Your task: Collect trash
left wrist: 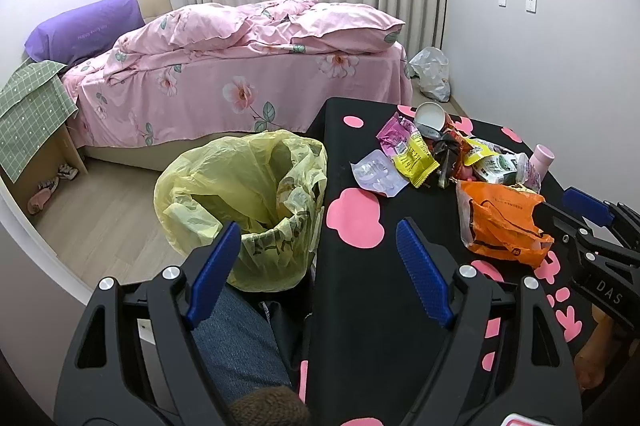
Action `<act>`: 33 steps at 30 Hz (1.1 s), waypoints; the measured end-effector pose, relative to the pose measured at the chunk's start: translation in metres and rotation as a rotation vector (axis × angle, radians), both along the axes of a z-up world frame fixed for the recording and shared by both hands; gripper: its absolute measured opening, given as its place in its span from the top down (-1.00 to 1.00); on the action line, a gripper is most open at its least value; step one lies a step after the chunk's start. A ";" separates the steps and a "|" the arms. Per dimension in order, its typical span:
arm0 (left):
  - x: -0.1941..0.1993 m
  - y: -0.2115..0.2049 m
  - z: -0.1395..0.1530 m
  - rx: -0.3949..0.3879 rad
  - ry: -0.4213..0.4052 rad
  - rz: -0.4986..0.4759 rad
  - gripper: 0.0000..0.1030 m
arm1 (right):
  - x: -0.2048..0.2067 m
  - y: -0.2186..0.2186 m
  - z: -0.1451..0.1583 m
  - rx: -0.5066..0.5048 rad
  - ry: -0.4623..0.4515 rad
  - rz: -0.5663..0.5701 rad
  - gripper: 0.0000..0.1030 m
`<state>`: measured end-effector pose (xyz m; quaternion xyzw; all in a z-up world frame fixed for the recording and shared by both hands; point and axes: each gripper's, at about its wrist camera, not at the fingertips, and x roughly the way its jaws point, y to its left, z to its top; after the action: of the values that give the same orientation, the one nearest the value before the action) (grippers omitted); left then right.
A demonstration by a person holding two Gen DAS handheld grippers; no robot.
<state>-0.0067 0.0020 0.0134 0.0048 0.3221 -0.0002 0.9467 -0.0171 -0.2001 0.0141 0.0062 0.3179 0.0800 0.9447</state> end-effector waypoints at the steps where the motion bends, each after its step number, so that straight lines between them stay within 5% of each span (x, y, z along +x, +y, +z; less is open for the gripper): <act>1: 0.000 0.000 0.000 0.001 0.000 -0.001 -0.48 | 0.000 0.000 0.000 -0.001 0.002 0.002 -0.12; 33: 0.000 -0.002 -0.010 0.002 0.015 -0.006 -0.48 | 0.000 0.000 -0.002 -0.006 0.007 0.004 -0.12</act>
<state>-0.0067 0.0002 0.0037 0.0066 0.3292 -0.0029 0.9442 -0.0166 -0.1997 0.0117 0.0032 0.3215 0.0809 0.9435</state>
